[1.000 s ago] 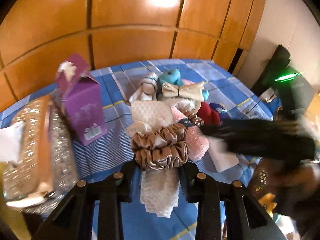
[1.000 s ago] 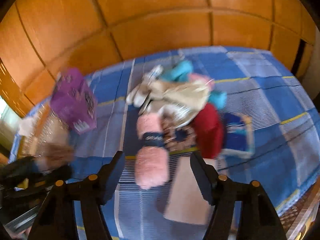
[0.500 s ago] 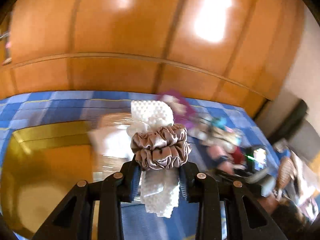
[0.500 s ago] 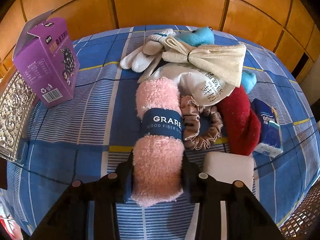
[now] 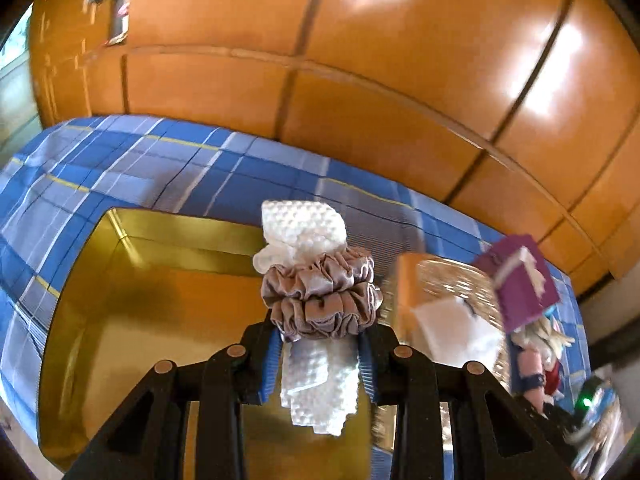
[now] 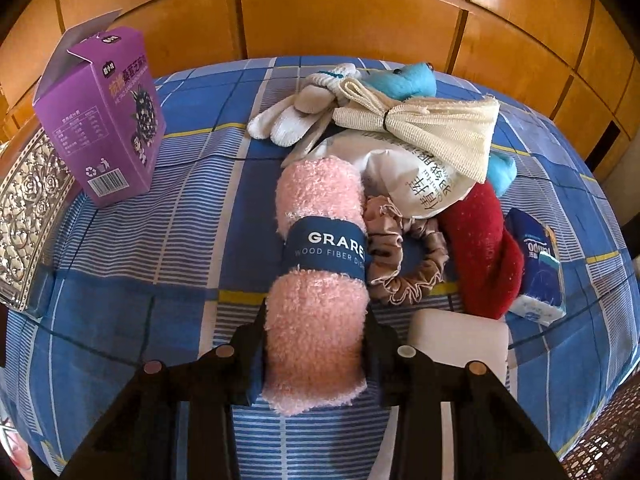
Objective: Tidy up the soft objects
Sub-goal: 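Carry the white towel into the gold tray and open the left tool, then carry the pink towel into the gold tray and open the right tool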
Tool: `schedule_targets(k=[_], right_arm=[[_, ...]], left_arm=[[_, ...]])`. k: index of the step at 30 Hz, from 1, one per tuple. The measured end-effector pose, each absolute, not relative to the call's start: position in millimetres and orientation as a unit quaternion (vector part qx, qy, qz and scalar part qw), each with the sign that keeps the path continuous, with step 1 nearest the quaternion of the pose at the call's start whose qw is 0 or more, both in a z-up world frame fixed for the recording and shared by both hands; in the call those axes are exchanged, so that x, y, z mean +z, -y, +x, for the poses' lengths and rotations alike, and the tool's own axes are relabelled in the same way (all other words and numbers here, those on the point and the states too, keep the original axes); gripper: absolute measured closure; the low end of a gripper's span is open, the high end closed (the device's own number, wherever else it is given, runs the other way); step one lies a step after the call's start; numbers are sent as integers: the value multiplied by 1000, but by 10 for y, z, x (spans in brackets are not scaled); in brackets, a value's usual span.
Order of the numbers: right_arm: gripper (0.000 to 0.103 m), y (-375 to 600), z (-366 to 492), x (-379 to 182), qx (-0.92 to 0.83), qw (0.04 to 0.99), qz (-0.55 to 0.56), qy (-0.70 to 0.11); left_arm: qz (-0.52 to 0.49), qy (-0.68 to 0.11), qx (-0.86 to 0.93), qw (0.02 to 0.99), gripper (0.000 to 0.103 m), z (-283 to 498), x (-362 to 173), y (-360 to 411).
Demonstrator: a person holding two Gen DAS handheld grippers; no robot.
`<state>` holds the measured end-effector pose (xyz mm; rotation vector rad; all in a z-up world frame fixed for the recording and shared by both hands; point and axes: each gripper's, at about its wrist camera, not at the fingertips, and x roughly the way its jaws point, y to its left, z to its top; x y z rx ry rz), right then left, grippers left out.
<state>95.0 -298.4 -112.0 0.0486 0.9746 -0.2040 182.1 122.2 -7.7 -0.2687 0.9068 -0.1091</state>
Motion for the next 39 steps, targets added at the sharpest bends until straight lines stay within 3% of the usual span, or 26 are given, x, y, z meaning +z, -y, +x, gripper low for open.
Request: schedule_targets(k=[10, 14, 15, 24, 31, 39], right_arm=[[65, 2943, 954, -1112, -111, 878, 15, -466], [73, 2909, 979, -1085, -111, 875, 21, -470], [74, 2911, 994, -1066, -109, 873, 23, -474], [75, 2783, 1155, -253, -81, 905, 54, -413], [75, 2620, 1897, 446, -72, 919, 58, -384], [75, 1395, 2379, 805, 140, 912, 12, -385]], left_arm=[[-92, -478, 2, 874, 62, 2091, -549, -1378], [-94, -484, -5, 870, 34, 1987, -660, -1403], [-93, -481, -6, 872, 33, 1940, -652, -1409], [-90, -435, -37, 895, 29, 1388, -435, -1508], [-97, -414, -58, 903, 29, 1086, -344, -1557], [-110, -411, -35, 904, 29, 927, -336, -1831]])
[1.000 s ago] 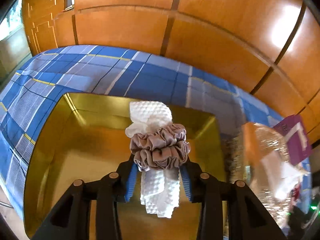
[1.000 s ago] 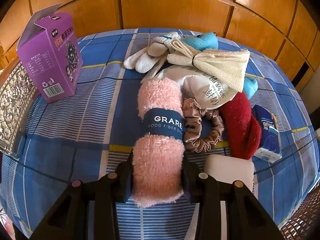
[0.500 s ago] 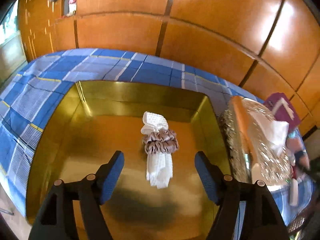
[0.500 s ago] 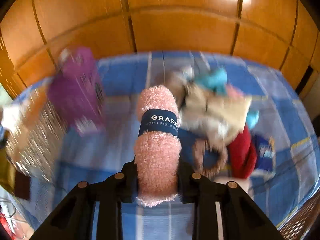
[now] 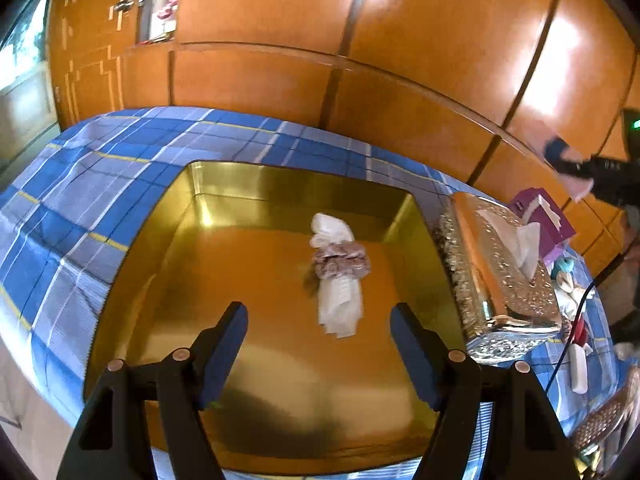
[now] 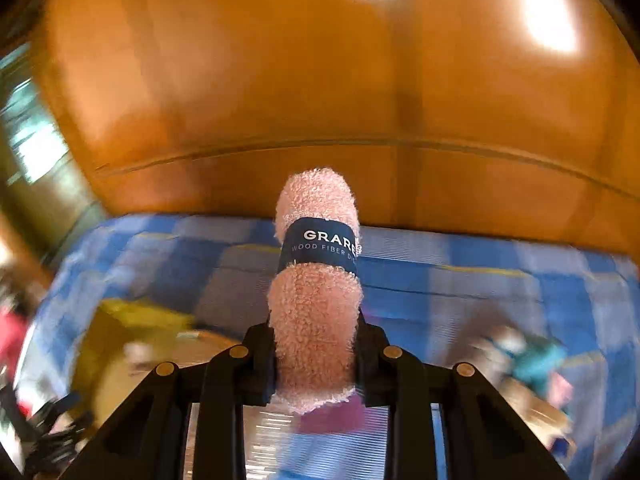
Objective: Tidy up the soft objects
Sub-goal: 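Carry the pink towel into the gold tray and open the right tool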
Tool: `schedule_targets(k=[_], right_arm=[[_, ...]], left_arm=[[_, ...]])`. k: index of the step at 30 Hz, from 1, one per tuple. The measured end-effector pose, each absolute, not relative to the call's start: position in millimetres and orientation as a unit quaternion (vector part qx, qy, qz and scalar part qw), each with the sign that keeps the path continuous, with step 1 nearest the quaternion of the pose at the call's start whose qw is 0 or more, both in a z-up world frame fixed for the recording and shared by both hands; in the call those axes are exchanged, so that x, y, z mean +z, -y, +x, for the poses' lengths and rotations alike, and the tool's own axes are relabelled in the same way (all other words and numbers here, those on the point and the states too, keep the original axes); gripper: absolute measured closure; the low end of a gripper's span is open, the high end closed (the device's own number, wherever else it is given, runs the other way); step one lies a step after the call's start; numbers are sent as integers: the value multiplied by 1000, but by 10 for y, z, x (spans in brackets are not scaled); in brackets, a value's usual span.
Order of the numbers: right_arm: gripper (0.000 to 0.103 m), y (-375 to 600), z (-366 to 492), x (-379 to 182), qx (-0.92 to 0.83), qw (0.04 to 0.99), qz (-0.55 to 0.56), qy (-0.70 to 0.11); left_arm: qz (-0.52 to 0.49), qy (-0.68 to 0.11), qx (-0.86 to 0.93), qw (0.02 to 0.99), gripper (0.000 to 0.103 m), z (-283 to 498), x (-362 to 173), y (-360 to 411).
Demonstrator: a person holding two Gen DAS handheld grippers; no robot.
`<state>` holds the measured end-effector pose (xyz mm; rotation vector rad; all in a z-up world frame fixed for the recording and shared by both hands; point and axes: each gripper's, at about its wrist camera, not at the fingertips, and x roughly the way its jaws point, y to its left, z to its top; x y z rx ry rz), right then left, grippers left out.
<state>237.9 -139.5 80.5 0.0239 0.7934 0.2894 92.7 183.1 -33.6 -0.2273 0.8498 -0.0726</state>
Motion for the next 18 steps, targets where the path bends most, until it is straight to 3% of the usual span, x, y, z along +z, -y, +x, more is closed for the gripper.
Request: schedule_targets(k=[9, 18], right_arm=[[75, -281, 1930, 365, 356, 829, -82, -424], [75, -469, 1470, -283, 317, 825, -132, -448]], left_arm=[[-124, -394, 25, 910, 29, 655, -299, -2230], [-111, -366, 78, 921, 27, 319, -150, -2311]])
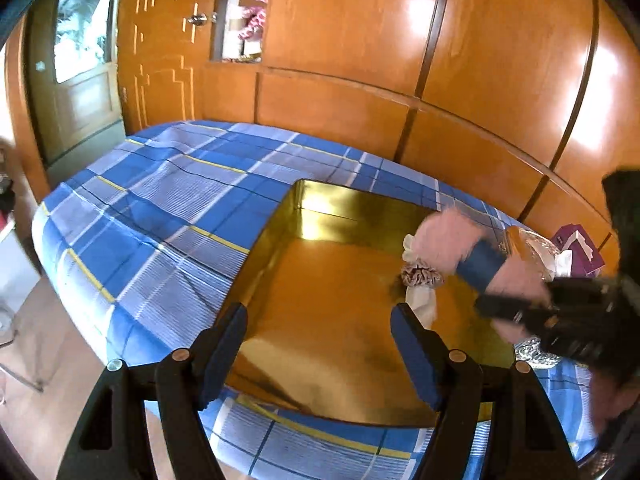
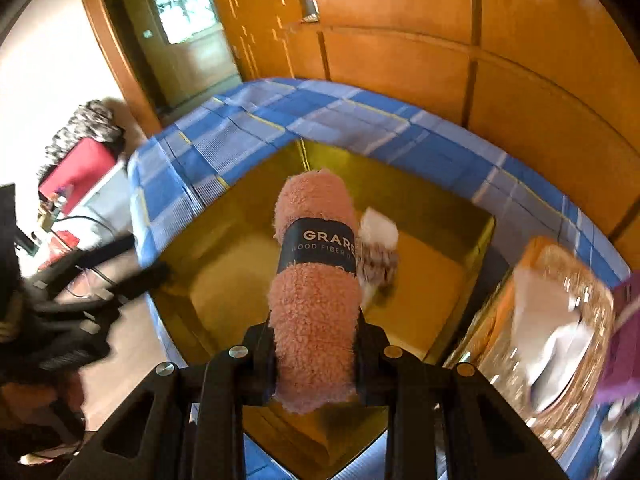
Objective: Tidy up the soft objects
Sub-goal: 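Carry the pink towel into the gold tray and open the right tool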
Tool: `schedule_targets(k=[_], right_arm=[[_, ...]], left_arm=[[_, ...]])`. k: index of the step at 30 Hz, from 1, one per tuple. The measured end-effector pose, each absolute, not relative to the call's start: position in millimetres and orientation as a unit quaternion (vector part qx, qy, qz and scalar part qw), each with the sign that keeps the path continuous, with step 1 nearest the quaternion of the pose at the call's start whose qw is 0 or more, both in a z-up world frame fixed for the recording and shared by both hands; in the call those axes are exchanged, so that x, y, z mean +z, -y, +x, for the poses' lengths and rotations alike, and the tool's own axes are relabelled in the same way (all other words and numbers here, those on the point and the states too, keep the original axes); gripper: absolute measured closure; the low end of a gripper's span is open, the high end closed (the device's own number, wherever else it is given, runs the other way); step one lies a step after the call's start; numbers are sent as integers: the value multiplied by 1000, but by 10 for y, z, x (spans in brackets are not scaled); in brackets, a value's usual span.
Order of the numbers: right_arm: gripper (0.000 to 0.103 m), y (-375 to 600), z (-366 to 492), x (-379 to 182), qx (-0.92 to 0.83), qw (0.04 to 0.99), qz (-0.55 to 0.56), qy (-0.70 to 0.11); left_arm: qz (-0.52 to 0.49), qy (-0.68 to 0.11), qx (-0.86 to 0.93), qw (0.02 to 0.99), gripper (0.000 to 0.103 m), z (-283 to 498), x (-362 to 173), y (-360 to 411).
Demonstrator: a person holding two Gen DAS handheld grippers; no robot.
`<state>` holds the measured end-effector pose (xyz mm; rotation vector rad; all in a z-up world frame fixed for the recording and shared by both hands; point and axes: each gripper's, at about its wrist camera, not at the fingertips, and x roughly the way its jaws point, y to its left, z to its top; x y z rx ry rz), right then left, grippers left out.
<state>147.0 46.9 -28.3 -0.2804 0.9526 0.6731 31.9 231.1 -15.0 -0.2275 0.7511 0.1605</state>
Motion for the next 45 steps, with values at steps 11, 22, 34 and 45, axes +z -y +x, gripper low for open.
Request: schedule_targets(k=[11, 22, 34, 45], right_arm=[[72, -814, 1378, -508, 294, 831, -172, -440], [61, -755, 1377, -523, 271, 851, -143, -427], [61, -442, 1071, -128, 246, 898, -105, -350], [61, 184, 696, 87, 193, 929, -83, -305]], left_arm=[[-108, -348, 100, 926, 23, 114, -58, -2224], [-100, -345, 102, 928, 20, 25, -59, -2171], [-87, -334, 95, 934, 18, -39, -7, -2021], [-69, -329, 59, 940, 16, -49, 40, -1692]])
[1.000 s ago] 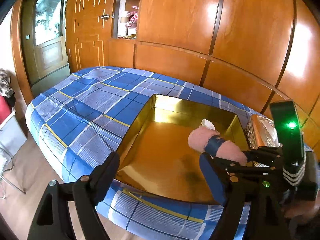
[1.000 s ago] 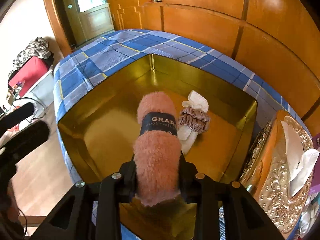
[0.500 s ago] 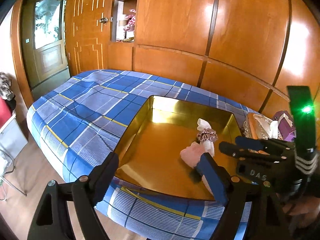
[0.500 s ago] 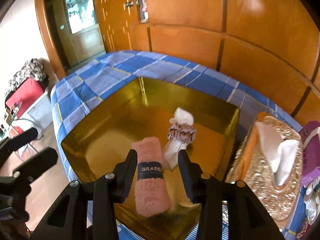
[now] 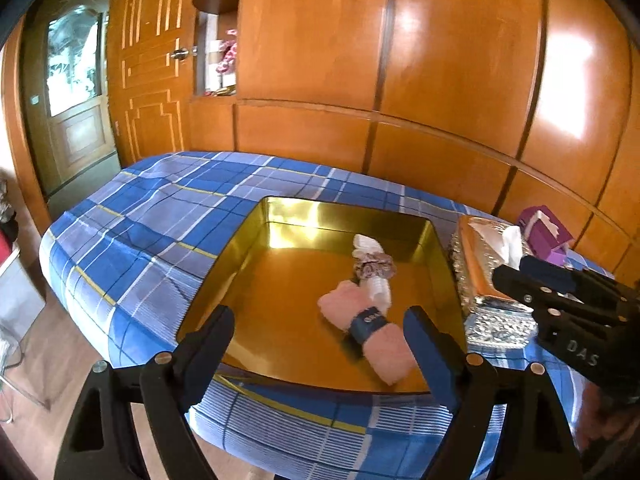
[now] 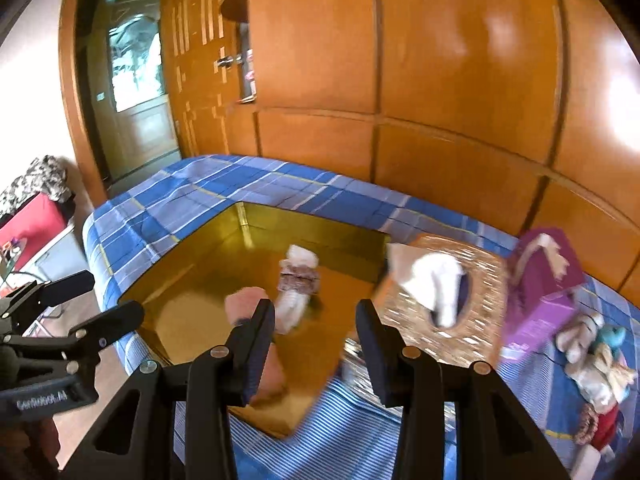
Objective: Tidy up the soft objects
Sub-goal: 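Carry the pink towel into the gold tray and open the right tool, then move both tools back over the pile of soft items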
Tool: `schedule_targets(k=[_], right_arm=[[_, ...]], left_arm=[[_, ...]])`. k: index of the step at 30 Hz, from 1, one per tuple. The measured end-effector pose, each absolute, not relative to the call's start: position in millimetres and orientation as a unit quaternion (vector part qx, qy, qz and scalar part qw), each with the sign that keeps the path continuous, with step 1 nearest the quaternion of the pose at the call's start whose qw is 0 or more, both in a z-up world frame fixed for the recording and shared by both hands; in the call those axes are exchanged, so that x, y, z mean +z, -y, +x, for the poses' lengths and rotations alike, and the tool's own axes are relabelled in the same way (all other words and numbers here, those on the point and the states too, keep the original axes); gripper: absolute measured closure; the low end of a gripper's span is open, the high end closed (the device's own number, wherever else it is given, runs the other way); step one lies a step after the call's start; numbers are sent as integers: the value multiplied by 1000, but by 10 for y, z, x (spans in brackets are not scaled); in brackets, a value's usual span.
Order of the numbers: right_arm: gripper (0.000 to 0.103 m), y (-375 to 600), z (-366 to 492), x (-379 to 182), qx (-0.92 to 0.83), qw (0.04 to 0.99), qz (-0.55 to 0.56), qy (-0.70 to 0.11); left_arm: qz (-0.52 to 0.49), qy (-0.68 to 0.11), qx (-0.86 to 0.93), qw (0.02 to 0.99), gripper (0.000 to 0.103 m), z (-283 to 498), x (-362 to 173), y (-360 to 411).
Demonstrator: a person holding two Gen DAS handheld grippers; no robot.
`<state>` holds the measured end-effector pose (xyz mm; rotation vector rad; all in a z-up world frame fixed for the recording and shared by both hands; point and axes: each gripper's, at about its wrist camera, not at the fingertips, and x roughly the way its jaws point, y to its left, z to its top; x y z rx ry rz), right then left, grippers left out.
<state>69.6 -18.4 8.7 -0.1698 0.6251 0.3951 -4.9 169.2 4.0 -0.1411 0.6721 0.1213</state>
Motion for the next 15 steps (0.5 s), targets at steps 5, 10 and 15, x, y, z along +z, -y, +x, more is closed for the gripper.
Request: schedule_targets(k=[5, 10, 15], right_arm=[[61, 598, 577, 57, 152, 937, -62, -309], [61, 1151, 456, -38, 91, 942, -41, -320], [61, 1811, 356, -107, 17, 942, -1, -337]], left_arm=[[-54, -325, 41, 943, 16, -58, 78, -1526], [-35, -322, 17, 946, 16, -58, 105, -1333], [-18, -326, -15, 945, 16, -33, 96, -1116]])
